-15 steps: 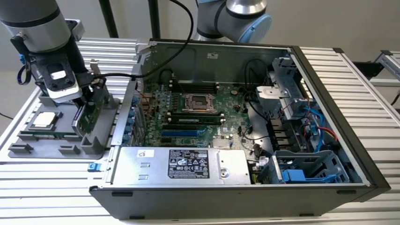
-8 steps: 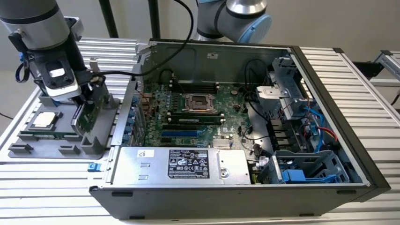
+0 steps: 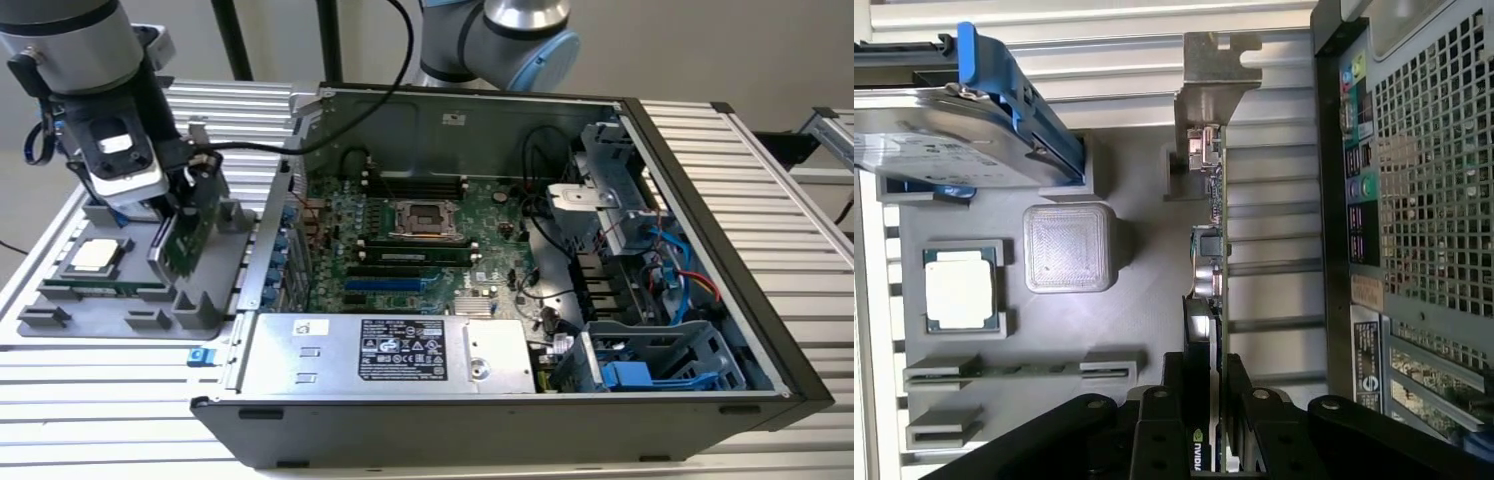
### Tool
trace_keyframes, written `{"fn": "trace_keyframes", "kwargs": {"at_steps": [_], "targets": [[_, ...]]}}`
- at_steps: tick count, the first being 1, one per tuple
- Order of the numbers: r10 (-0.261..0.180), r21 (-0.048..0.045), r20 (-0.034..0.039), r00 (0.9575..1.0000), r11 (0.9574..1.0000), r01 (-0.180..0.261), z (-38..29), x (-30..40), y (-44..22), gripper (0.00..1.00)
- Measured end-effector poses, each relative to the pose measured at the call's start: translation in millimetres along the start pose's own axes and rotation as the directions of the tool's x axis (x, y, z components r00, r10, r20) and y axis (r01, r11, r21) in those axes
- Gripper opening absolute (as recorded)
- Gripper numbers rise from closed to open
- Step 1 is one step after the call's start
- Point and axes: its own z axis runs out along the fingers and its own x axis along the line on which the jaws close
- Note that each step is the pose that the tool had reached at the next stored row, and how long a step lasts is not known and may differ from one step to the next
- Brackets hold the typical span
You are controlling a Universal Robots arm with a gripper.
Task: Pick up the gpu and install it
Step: 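Pick up the gpu and move the gpu toward the slot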
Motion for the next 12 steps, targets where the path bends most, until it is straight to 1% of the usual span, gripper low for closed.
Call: {"fn": "trace_keyframes", "kwargs": {"at_steps": [9, 12], "targets": [[0.0, -0.0001, 0.0001, 1.0, 1.0, 0.0, -11.8, -0.2, 0.6, 0.0], [0.0, -0.0002, 0.0003, 1.0, 1.0, 0.0, -13.2, -0.2, 0.6, 0.0]]}}
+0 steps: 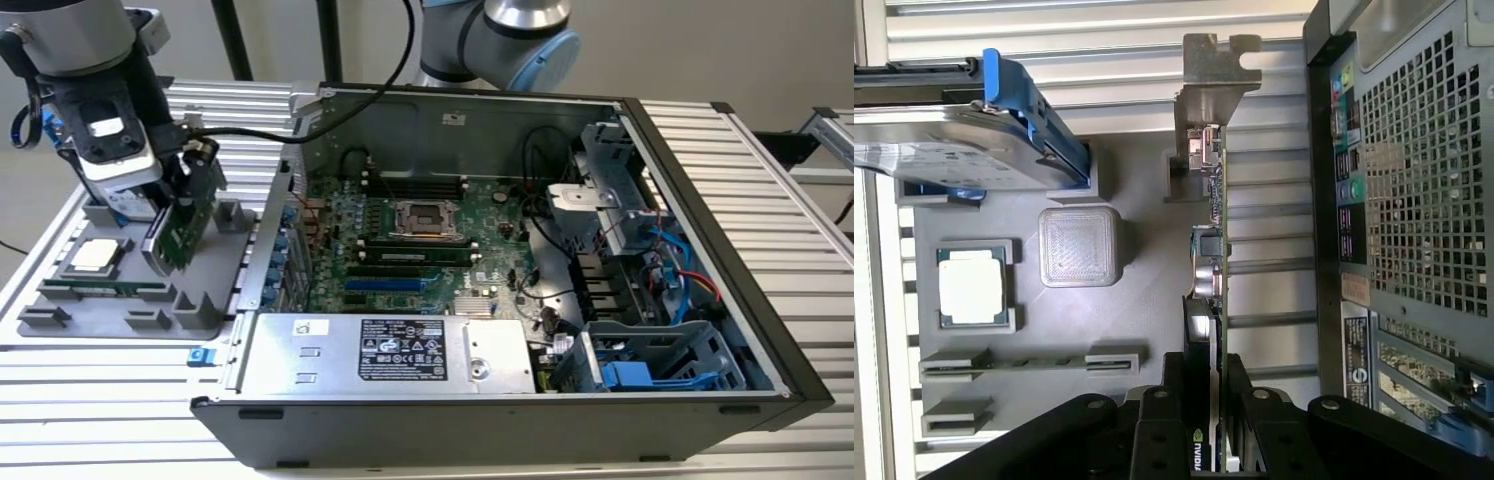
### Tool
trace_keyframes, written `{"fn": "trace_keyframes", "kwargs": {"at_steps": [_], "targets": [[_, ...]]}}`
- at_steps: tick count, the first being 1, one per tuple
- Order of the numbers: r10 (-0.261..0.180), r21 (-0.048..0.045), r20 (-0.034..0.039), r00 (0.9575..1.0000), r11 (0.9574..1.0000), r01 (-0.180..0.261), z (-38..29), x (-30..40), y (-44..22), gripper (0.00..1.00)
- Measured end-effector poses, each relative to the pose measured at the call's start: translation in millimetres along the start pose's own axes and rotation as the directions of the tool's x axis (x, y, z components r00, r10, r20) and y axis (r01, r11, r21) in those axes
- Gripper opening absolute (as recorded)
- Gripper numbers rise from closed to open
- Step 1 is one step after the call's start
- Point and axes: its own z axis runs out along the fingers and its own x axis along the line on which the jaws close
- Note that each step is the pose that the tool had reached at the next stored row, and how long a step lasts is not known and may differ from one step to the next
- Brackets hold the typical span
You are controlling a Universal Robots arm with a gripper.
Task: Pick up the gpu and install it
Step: 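Pick up the gpu and move the gpu toward the slot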
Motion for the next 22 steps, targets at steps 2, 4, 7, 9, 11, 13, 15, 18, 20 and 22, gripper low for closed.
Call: {"fn": "trace_keyframes", "kwargs": {"at_steps": [2, 4, 7, 9, 11, 13, 15, 18, 20, 22], "targets": [[0.0, -0.0001, 0.0001, 1.0, 1.0, 0.0, -0.1, 0.0, 0.0, 0.0], [0.0, 0.0002, -0.0002, 1.0, 1.0, 0.0, -0.3, 0.0, 0.0, 0.0], [0.0, 0.0002, -0.0002, 1.0, 1.0, 0.0, -1.4, 0.0, 0.1, 0.0], [0.0, 0.0002, -0.0002, 1.0, 1.0, 0.0, -1.7, 0.0, 0.1, 0.0], [0.0, 0.0005, -0.0005, 1.0, 1.0, 0.0, -2.8, 0.0, 0.1, 0.0], [0.0, 0.0003, -0.0003, 1.0, 1.0, 0.0, -3.7, 0.0, 0.2, 0.0], [0.0, 0.0002, -0.0002, 1.0, 1.0, 0.0, -5.1, -0.1, 0.3, 0.0], [0.0, 0.0002, -0.0003, 1.0, 1.0, 0.0, -7.4, -0.1, 0.4, 0.0], [0.0, 0.0001, -0.0002, 1.0, 1.0, 0.0, -8.8, -0.1, 0.4, 0.0], [0.0, 0.0002, -0.0003, 1.0, 1.0, 0.0, -10.5, -0.2, 0.5, 0.0]]}}
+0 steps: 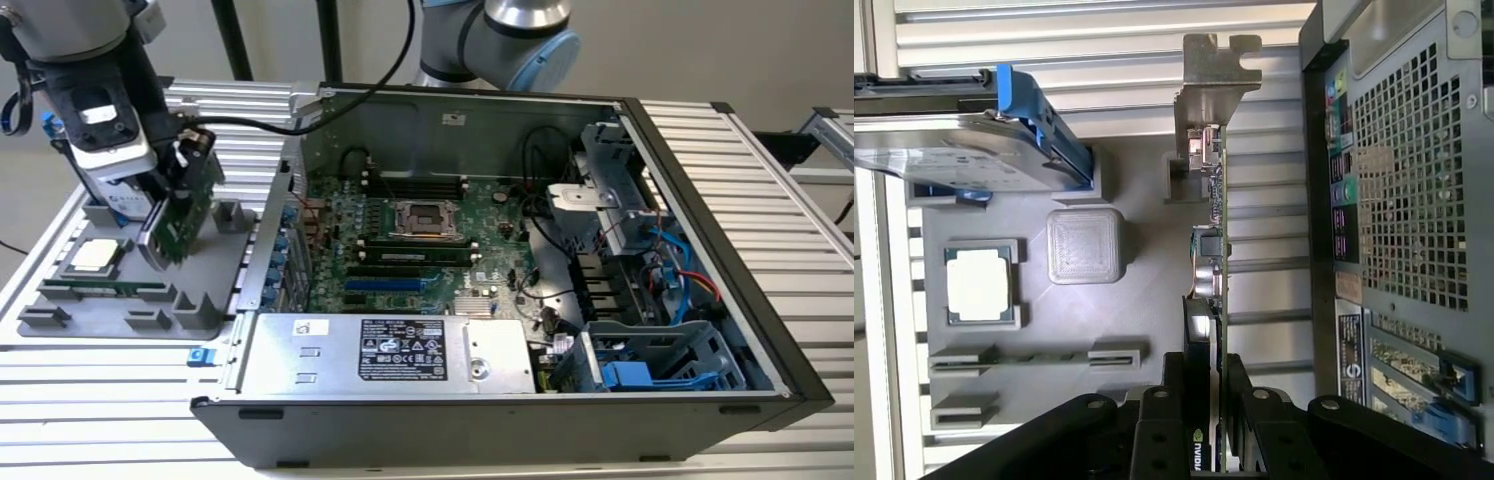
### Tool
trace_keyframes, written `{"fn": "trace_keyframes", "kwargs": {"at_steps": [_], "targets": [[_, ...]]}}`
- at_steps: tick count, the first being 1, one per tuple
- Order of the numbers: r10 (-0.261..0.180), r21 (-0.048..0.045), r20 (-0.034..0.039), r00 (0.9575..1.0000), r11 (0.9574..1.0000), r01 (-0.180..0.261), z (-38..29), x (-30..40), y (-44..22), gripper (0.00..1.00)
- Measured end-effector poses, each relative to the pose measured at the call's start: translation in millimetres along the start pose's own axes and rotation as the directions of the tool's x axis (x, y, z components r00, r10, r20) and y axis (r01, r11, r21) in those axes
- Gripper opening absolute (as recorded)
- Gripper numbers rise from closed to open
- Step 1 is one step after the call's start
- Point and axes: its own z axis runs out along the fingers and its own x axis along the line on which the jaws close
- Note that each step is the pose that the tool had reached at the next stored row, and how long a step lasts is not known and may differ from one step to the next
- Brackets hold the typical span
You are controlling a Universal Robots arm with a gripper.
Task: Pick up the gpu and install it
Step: 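Pick up the gpu and move the gpu toward the slot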
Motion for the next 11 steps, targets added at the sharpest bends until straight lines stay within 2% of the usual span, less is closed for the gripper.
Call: {"fn": "trace_keyframes", "kwargs": {"at_steps": [11], "targets": [[0.0, 0.0, 0.0, 1.0, 1.0, 0.0, -9.8, -0.2, 0.5, 0.0]]}}
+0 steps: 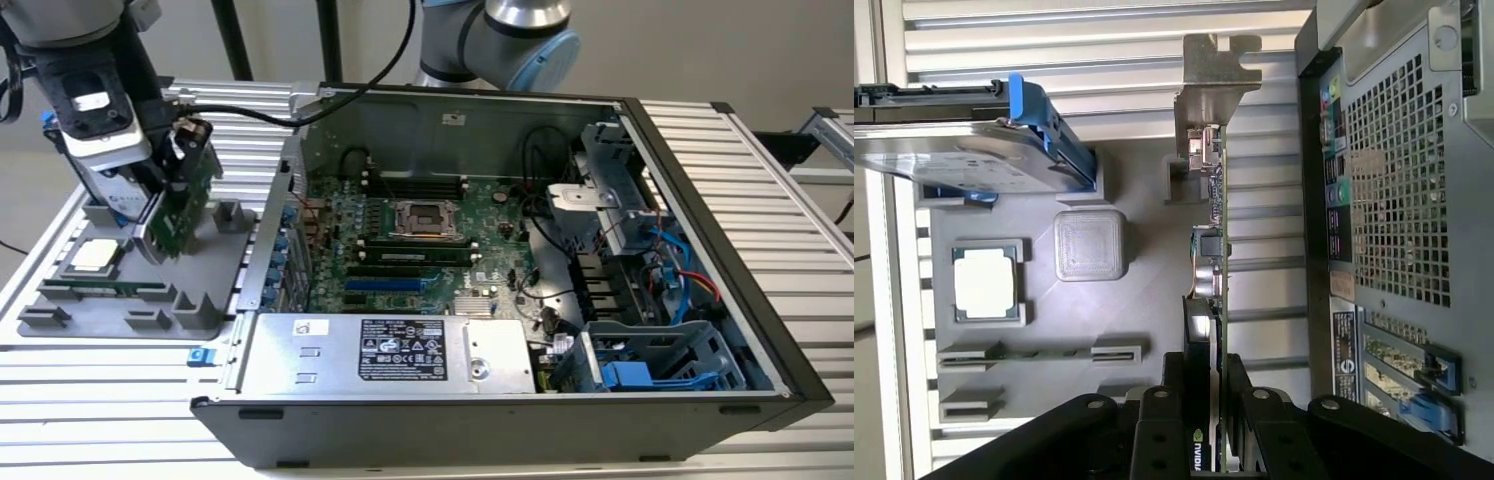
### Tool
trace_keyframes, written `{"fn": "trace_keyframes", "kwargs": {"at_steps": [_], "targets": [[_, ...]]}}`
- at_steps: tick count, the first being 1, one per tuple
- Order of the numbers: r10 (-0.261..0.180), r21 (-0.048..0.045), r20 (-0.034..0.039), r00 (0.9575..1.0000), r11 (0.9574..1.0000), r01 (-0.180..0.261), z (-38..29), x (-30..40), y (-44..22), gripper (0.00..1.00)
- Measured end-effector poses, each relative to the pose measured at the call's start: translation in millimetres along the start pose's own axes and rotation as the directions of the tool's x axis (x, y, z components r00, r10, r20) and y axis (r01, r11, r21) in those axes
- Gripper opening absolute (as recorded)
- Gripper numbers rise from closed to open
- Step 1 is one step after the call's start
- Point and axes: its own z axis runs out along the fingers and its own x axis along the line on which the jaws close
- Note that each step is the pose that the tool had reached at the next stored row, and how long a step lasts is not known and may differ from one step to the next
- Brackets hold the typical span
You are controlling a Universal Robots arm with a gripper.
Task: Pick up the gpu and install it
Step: 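Pick up the gpu and move the gpu toward the slot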
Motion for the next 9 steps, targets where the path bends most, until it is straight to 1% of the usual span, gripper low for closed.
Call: {"fn": "trace_keyframes", "kwargs": {"at_steps": [9], "targets": [[0.0, 0.0, 0.0, 1.0, 1.0, 0.0, -8.8, -0.2, 0.4, 0.0]]}}
